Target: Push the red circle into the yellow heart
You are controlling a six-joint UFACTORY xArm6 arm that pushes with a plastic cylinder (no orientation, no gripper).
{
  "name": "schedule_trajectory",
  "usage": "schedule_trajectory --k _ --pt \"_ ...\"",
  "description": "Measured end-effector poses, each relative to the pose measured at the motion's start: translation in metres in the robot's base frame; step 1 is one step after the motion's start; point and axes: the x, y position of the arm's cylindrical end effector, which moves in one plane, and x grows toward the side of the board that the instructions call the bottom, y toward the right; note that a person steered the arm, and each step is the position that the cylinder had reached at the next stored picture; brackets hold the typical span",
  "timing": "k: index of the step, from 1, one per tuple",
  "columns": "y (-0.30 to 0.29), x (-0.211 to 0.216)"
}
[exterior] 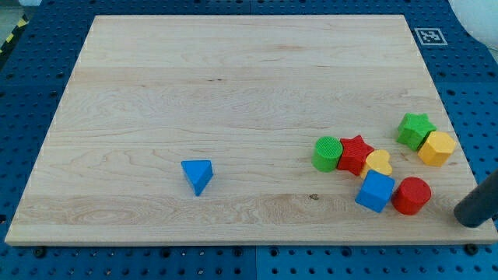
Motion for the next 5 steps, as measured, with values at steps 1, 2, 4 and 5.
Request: schedule_trajectory --k 1,2,4,5 --pt "-0.022 0.002" --pt "-0.031 0.002" --pt "-0.069 -0.019" --pt "-0.074 -0.037"
